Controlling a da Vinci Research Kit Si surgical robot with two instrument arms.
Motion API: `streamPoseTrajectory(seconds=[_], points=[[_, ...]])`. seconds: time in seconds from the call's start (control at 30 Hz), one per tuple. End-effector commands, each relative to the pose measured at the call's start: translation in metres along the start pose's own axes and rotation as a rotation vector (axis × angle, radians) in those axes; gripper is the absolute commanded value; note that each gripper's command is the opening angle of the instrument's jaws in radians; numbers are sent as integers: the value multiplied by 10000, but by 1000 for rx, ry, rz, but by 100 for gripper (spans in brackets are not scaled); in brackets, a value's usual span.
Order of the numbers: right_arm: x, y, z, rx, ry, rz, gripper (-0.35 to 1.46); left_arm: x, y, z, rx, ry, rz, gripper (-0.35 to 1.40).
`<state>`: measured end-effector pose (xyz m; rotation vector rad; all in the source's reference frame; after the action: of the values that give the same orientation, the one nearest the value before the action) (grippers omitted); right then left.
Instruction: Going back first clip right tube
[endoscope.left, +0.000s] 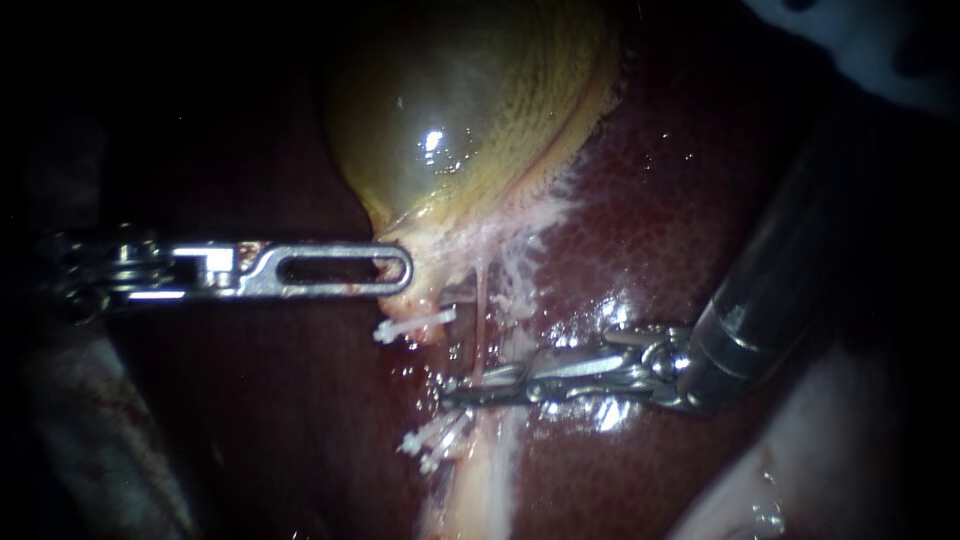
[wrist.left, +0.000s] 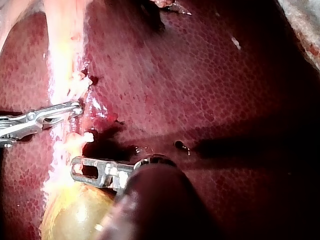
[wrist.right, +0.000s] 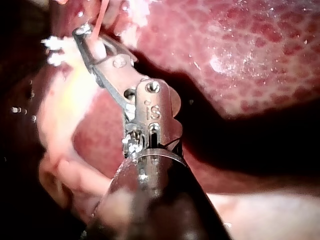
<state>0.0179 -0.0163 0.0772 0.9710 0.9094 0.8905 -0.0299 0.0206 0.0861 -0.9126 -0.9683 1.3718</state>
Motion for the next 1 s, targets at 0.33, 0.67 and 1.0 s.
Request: streamPoseTrajectory(seconds=[0.33,0.67,1.0], points=[[0,0,1,0,0,0,-24,0,0,1,0,0,0,-35],[-1,-8,8,-2,-5,-40,35,0,0,1,0,1,0,-35],[1,-9,9,-6,-13,-163,45,0,0,1,0,1,0,-35]])
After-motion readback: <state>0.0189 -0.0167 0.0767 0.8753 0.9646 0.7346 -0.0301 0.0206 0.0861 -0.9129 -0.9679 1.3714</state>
